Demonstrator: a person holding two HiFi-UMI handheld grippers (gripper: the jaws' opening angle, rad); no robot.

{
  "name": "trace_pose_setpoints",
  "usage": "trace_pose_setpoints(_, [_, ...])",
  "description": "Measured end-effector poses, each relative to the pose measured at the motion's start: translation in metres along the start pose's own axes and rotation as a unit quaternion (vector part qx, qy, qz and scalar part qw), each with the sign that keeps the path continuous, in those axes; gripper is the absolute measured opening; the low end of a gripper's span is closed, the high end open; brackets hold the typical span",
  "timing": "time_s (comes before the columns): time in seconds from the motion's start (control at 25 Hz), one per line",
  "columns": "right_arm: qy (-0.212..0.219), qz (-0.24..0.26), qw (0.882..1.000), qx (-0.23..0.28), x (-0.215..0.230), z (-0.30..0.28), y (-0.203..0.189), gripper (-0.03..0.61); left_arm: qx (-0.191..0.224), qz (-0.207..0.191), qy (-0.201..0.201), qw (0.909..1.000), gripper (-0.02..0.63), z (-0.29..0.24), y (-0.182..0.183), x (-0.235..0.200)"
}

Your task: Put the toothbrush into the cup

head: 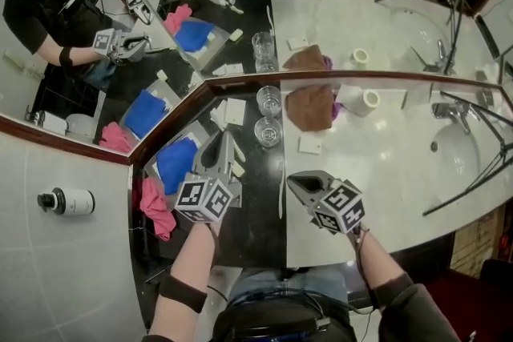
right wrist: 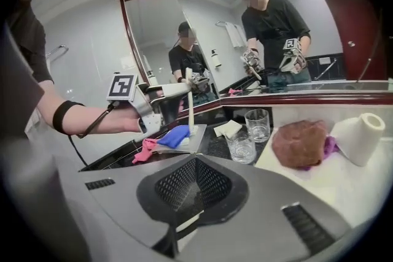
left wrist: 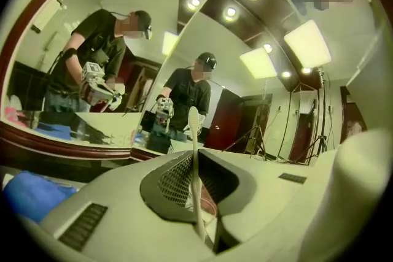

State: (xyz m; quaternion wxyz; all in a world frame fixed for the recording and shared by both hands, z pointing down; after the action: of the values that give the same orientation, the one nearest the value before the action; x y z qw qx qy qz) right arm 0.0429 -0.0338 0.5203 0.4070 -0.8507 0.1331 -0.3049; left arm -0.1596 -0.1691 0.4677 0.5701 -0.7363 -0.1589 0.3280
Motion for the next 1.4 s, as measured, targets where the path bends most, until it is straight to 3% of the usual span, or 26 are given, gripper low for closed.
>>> trace_pose_setpoints(0.32, [0.137,0.061,0.988,-0.026,-0.027,-0.085,-0.007,0.017,0.066,-0.057,-0.078,0.9931,0.028,-0.057,0.001,-0.024])
trace_pose_setpoints(0.56, [0.197,0.084,0.976,-0.041,-0.035,-0.122,-0.023,0.017,0.083,-0.090,-0.123,0.9848,0.028,-0.098,-0.015,-0.034])
trace_pose_setpoints(1.04, [0.255,0.118,0.959,-0.047,-0.036,-0.157,-0.027,0.017,0.111,-0.110,-0.165,0.9739,0.028,-0.153,-0.016,-0.032])
trace_pose_setpoints(1.4, [0.255,0.116,0.959,-0.045,-0.027,-0.164,-0.030,0.017,0.111,-0.107,-0.177,0.9721,0.028,-0.172,-0.022,-0.030])
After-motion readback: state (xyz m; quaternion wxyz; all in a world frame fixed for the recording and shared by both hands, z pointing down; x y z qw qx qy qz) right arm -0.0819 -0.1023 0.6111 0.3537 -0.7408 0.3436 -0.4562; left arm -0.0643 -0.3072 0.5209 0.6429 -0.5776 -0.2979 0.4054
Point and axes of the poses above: the fingertips, and each gripper's own axes: z backward along the fingers, x to its right, y out of its top, the point moved 8 cm from there along z, backward along the fingers, and after that the axes turned 3 degrees about -z, right-handed, at the moved point
